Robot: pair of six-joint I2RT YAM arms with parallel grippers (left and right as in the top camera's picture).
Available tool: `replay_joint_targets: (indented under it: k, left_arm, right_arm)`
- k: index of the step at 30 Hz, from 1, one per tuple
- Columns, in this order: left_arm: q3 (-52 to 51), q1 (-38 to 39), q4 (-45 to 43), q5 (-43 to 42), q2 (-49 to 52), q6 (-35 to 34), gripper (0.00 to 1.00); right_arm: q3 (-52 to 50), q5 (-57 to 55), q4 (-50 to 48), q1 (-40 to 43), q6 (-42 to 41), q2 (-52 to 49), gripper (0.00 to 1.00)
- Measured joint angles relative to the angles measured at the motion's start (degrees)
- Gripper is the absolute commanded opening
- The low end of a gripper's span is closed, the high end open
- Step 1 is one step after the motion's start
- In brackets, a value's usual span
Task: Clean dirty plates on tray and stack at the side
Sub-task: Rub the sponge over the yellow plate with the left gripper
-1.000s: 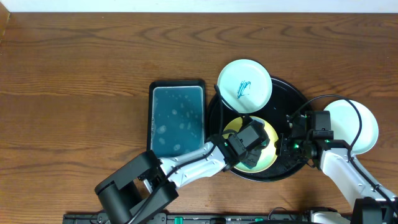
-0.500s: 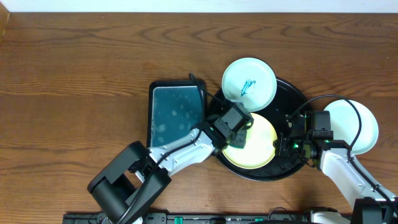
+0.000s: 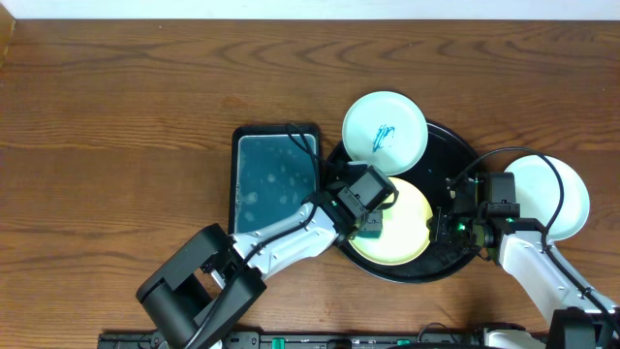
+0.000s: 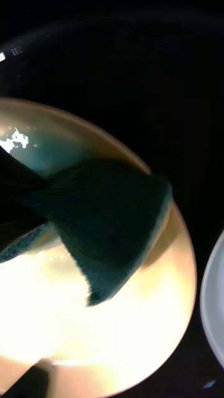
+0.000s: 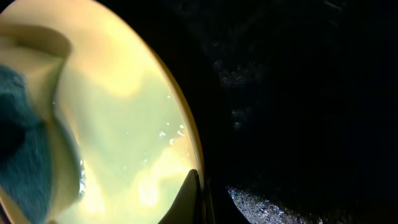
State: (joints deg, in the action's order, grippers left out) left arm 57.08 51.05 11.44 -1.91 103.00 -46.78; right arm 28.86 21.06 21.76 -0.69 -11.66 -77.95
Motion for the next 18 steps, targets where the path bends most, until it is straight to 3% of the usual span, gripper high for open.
replay_joint_targets:
  k: [9,18]
  left_arm:
    - [-1.25,5.70,-10.49,-10.16,0.83,7.54,0.08]
    - [-1.22,5.49,-7.28,-5.18,0.83,9.55,0.08]
  right_arm:
    - [0.00,-0.48,-0.13,0.02,0.17,0.02,0.01]
    - [0.00,-0.15,0.11,0.02,0.22,0.02,0.01]
